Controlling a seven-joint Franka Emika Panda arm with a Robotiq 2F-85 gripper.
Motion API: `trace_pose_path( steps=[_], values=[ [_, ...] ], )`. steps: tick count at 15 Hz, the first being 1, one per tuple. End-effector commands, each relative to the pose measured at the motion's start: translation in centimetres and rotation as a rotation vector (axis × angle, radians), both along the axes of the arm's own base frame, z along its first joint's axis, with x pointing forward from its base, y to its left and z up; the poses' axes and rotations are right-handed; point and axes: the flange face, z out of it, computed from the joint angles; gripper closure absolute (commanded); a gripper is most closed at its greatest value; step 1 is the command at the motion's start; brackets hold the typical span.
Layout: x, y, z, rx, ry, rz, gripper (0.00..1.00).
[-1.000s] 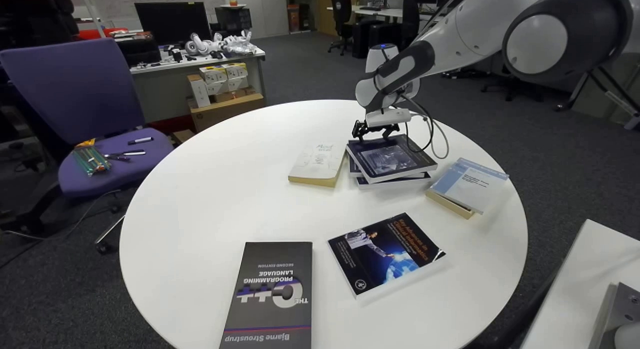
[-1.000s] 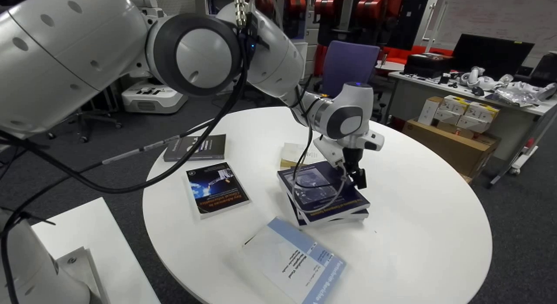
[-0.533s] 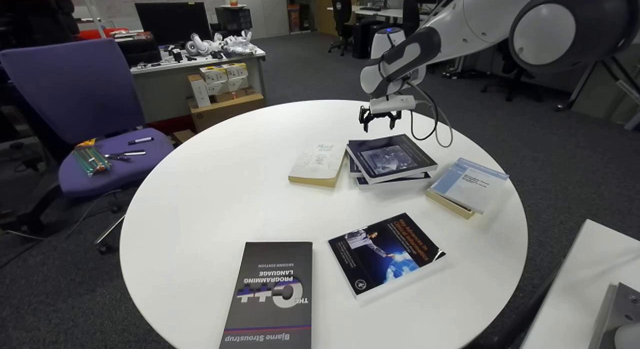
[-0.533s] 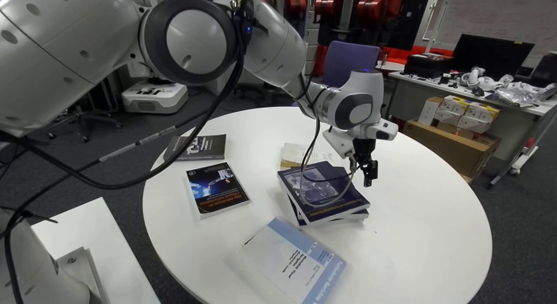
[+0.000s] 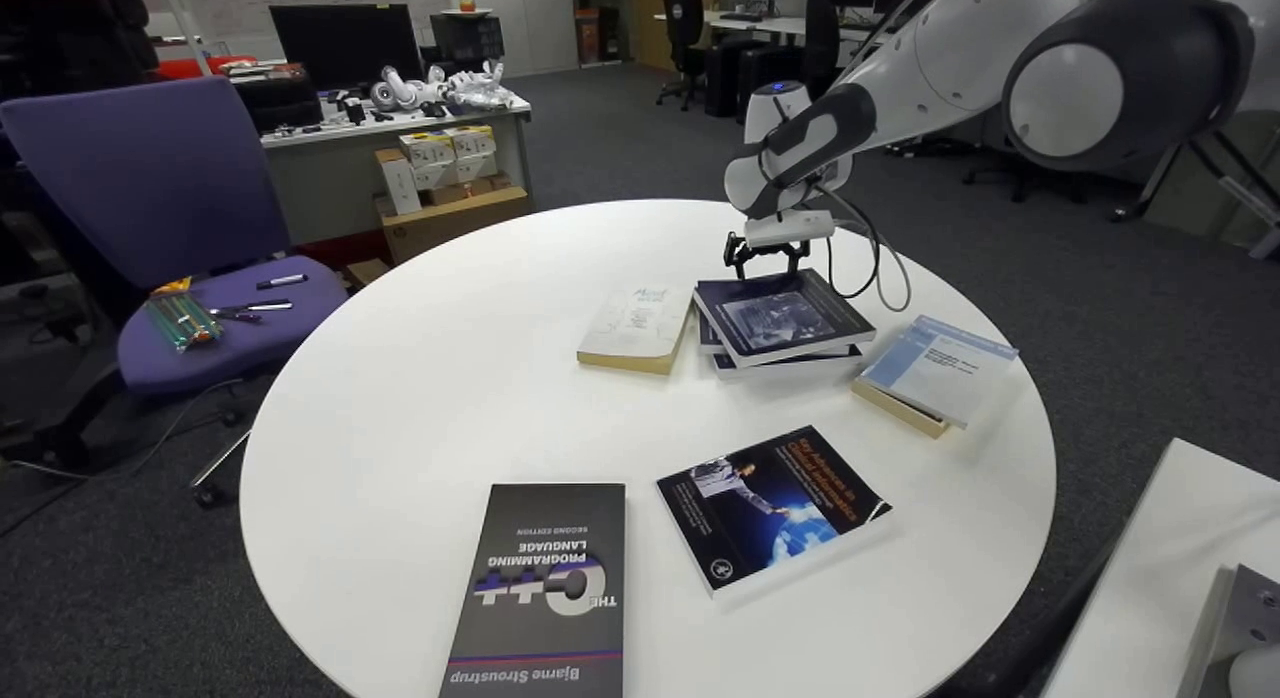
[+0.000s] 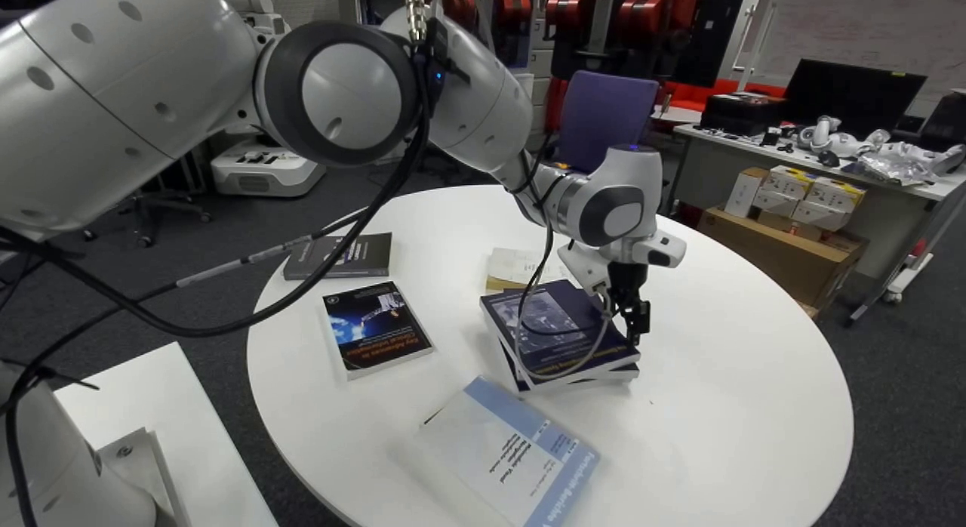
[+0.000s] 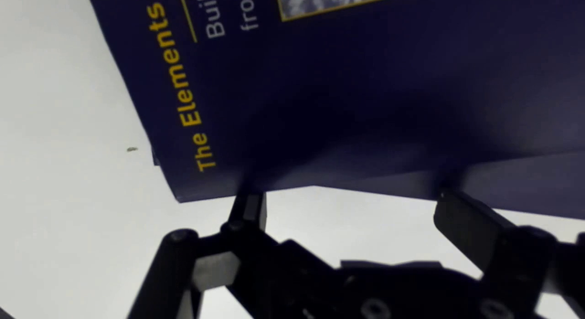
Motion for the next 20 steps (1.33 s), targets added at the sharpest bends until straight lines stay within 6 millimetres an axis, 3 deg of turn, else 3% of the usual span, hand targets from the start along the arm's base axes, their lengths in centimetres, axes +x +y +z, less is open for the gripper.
trace_pose_path(
  steps=[1, 8, 13, 20],
  values=[
    [0.8, 0.0, -1.0, -0.004, 0.022, 0.004, 0.0],
    [0.9, 0.5, -2.0, 0.085, 0.066, 0.021, 0.0],
    [0.5, 2.1, -2.8, 0.252, 0.128, 0.153, 0.0],
    [-0.3, 2.5, -2.4, 0.361, 0.224, 0.202, 0.0]
  ],
)
